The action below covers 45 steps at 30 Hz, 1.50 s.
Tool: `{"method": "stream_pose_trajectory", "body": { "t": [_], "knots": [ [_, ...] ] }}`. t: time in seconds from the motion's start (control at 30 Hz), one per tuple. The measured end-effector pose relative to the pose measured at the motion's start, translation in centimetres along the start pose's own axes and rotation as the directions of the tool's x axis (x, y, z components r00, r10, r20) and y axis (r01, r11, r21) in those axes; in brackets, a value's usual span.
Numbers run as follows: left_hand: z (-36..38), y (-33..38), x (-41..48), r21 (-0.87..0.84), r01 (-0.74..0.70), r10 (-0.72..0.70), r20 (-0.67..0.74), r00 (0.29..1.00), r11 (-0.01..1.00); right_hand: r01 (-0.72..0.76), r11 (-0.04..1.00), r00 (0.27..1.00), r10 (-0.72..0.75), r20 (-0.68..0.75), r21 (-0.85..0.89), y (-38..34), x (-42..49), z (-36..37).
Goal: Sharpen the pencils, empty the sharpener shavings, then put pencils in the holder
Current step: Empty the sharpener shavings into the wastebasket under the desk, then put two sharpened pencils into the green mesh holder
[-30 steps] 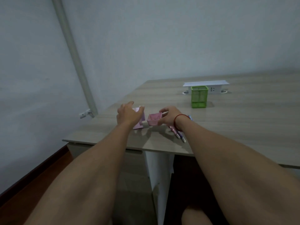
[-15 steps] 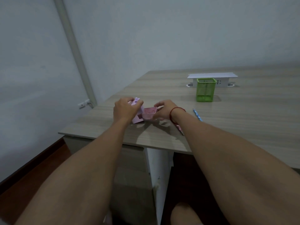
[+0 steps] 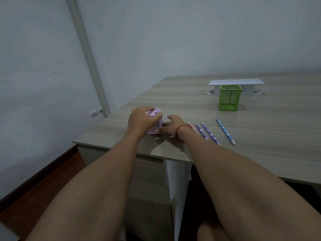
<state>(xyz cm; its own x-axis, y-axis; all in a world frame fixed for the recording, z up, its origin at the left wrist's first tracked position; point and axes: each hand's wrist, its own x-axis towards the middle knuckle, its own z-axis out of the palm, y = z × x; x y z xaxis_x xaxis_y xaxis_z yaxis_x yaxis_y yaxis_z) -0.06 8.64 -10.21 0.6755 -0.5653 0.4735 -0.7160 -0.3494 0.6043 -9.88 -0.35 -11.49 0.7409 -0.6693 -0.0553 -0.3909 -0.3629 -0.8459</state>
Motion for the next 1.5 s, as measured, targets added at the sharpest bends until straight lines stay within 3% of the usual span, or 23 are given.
{"method": "stream_pose_trajectory", "body": {
  "t": [0.1,0.23,0.4,0.47,0.6,0.73,0.93,1.1,1.23,1.37,1.5],
  "knots": [
    [0.1,-0.1,0.2,0.037,-0.033,0.033,0.016,0.999,0.999,-0.002,1.0,0.999,0.001,0.041,0.016,-0.6,-0.5,-0.8],
    [0.0,0.5,0.0,0.091,-0.103,0.098,0.053,0.994,0.991,-0.007,0.99,1.0,0.006,-0.01,-0.138,-0.4,-1.7,-4.4],
    [0.1,5.2,0.3,0.069,-0.323,0.33,-0.136,0.934,0.944,-0.101,0.954,0.978,0.043,-0.202,-0.284,1.8,-4.3,-10.2],
    [0.8,7.7,0.3,0.018,-0.339,0.339,-0.125,0.933,0.941,-0.135,0.941,0.976,0.073,-0.203,-0.311,2.4,-5.5,-11.3],
    [4.5,9.6,-0.3,0.046,-0.112,0.102,0.186,0.977,0.993,-0.184,0.904,0.973,0.111,-0.204,-0.387,3.1,-6.7,-11.9],
    [7.6,7.9,-1.4,0.14,0.102,-0.146,0.357,0.923,0.985,-0.219,0.86,0.97,0.142,-0.195,-0.461,3.6,-6.5,-11.5],
    [8.0,8.3,-1.8,0.227,0.164,-0.249,0.428,0.869,0.96,-0.206,0.822,0.975,0.129,-0.179,-0.532,3.9,-6.3,-10.5],
    [7.5,9.3,-1.6,0.262,0.256,-0.347,0.404,0.846,0.931,-0.185,0.779,0.971,0.052,-0.232,-0.6,3.6,-5.8,-9.8],
    [7.4,9.9,-1.4,0.356,0.231,-0.382,0.447,0.809,0.905,-0.177,0.761,0.969,0.022,-0.248,-0.624,3.5,-5.5,-9.1],
    [7.3,9.7,-1.6,0.402,0.242,-0.423,0.461,0.78,0.883,-0.19,0.801,0.961,0.035,-0.273,-0.568,3.7,-5.5,-8.7],
    [7.0,9.5,-1.2,0.298,0.333,-0.439,0.448,0.779,0.895,-0.214,0.866,0.954,0.086,-0.287,-0.452,4.0,-5.4,-9.2]
  ]
}}
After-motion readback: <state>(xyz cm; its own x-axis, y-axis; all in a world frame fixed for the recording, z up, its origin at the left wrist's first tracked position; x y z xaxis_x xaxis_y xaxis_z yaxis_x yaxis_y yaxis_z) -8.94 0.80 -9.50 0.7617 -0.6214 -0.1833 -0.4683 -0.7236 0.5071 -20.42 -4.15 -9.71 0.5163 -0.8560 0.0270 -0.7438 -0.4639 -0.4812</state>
